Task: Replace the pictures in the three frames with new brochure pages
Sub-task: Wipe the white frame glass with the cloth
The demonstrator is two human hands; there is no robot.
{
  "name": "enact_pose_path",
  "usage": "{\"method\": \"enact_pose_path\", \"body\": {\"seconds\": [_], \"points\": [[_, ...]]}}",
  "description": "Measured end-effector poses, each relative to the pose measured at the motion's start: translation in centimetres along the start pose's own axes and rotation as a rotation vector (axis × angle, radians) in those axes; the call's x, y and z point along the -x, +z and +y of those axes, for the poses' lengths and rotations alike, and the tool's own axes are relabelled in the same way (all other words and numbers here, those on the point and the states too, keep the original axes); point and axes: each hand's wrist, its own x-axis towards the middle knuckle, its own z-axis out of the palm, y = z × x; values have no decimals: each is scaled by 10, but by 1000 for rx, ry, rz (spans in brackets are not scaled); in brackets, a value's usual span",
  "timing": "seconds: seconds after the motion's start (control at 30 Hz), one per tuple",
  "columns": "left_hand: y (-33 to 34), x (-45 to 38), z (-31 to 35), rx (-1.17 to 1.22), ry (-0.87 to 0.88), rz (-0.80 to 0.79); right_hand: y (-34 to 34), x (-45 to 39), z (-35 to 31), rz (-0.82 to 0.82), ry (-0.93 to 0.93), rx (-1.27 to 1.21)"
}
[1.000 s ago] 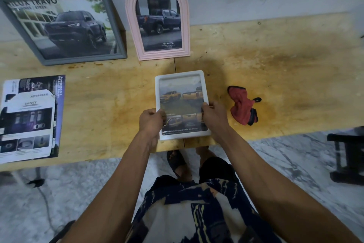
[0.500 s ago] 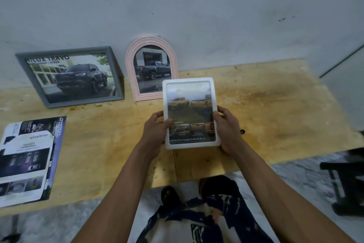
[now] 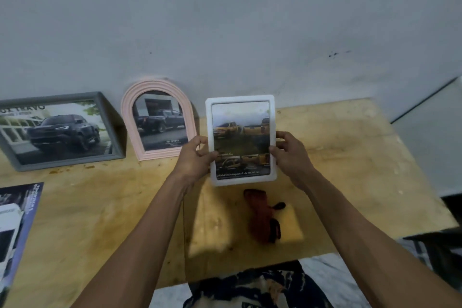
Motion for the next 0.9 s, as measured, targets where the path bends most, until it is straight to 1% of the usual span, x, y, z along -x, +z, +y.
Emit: {"method": "enact_pose_path", "body": {"seconds": [0.07,0.23,0.33,0.47,0.73,0.9], "points": [[13,-18,8,-36,10,35,-11,-25,-3,-23,-16,30],[38,-61,20,-122,45,178,-20,-83,-12,-28,-73,115],[46,-85,23,-112,31,233,-21,-112,-15,-17,-109,152],[54,-105,20,-115,15,292,-16,-136,-11,-25,-97,179],[59,-133,17,-144,33,339,-5,-161,-2,-26,-119,270],[59,-143,16,-182,63,345,0,-170,-2,-40,-110,262]]}}
